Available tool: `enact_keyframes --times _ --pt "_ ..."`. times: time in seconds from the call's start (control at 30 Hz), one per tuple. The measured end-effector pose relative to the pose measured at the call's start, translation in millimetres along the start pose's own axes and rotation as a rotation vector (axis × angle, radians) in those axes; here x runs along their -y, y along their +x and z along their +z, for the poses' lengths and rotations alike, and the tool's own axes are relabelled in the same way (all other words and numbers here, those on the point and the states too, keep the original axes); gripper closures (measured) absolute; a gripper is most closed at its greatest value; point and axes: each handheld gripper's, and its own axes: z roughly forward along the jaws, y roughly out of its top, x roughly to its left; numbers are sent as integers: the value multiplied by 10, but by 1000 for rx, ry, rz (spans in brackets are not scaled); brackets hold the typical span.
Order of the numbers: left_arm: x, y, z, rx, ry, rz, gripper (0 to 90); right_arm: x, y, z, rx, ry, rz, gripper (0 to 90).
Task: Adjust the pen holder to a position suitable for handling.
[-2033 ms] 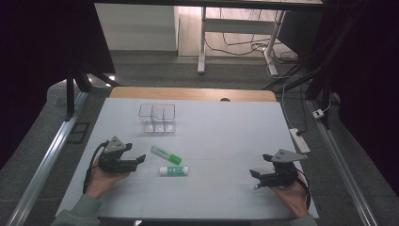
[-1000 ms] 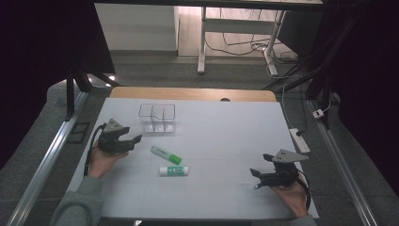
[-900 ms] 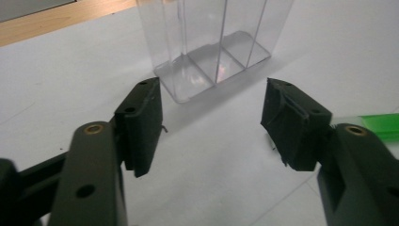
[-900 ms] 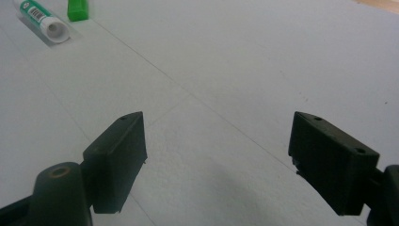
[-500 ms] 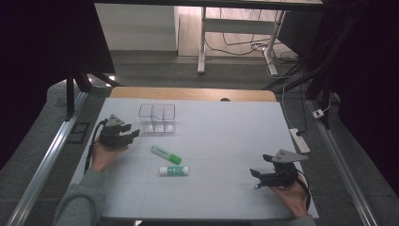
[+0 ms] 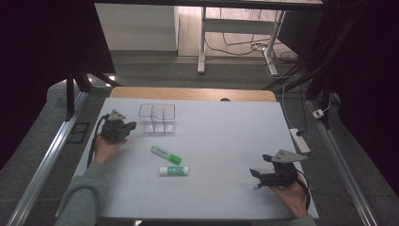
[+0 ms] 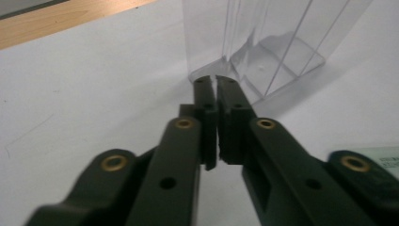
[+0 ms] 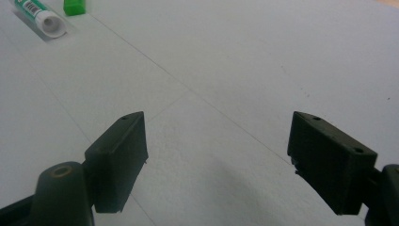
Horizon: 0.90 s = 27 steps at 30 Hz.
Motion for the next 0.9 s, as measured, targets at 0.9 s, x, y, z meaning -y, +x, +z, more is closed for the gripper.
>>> enact_keyframes --times 0.9 --pt "-186 95 262 13 -5 8 888 0 12 23 14 0 3 206"
